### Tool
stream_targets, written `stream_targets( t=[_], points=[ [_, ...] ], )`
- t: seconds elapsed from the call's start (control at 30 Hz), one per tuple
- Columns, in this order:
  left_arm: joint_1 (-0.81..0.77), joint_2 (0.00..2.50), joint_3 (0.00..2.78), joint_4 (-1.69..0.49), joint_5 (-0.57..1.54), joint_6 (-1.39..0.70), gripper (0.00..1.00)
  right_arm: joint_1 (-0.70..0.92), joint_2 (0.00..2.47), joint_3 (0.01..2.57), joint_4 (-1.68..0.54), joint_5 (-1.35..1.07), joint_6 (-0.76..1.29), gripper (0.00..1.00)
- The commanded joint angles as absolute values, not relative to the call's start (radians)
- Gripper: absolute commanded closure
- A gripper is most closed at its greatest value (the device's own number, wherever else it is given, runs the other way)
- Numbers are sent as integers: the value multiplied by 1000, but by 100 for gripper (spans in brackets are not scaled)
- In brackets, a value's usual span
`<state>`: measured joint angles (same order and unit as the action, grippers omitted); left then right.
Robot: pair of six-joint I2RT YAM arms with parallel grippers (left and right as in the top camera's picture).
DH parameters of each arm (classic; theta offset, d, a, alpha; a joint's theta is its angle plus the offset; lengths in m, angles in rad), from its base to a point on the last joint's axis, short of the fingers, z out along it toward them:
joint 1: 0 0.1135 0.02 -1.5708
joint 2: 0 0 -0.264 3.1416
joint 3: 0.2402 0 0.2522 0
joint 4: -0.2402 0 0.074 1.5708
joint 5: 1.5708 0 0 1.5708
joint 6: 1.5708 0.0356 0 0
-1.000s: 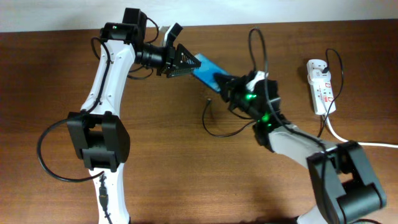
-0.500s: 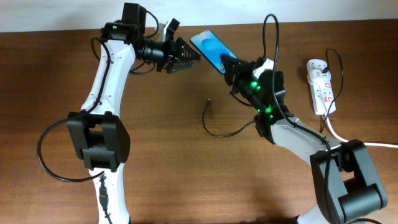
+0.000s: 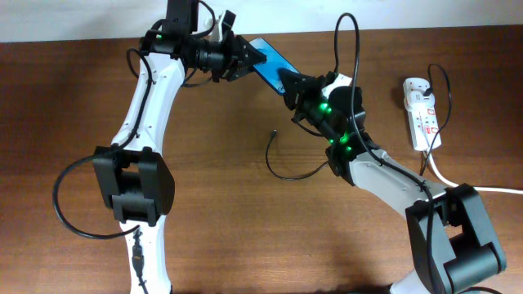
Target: Plug charger to phone and switch on socket
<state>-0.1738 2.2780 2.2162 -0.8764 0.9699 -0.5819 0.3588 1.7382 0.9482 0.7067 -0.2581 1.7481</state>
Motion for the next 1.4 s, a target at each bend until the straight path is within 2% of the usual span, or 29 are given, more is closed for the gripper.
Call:
stream_targets(
  t=[0.0,0.33,0.4,0.43,0.47,0.63,0.7,0.8,1.2,1.37],
  points=[
    [-177,2278,2229,-820,960,-669,72,386,1723,965,683,-301,1737,96],
    [-194,2278,2229,-678,977,-953,80,444,1723,965,665,-257,1737,96],
    [-195,2278,2229,-665,1000,-953,87,446,1723,965,665,-258,1737,96],
    [-195,2278,2229,-665,1011,-953,96,446,1723,965,665,-257,1737,96],
    [-195,2278,2229,-666,1018,-953,100,446,1723,965,665,-257,1737,96],
    [-195,2278,2229,-665,1068,-911,99,446,1723,965,665,-267,1737,96],
    [-195,2278,2229,-666,1116,-838,87,446,1723,965,669,-287,1736,96],
    [-195,2278,2229,-665,1122,-836,83,446,1723,965,670,-307,1737,96],
    [-195,2278,2229,-665,1121,-841,86,472,1723,984,669,-311,1737,96],
    [-195,2278,2229,-662,1122,-844,77,493,1723,984,669,-321,1733,96]
  ],
)
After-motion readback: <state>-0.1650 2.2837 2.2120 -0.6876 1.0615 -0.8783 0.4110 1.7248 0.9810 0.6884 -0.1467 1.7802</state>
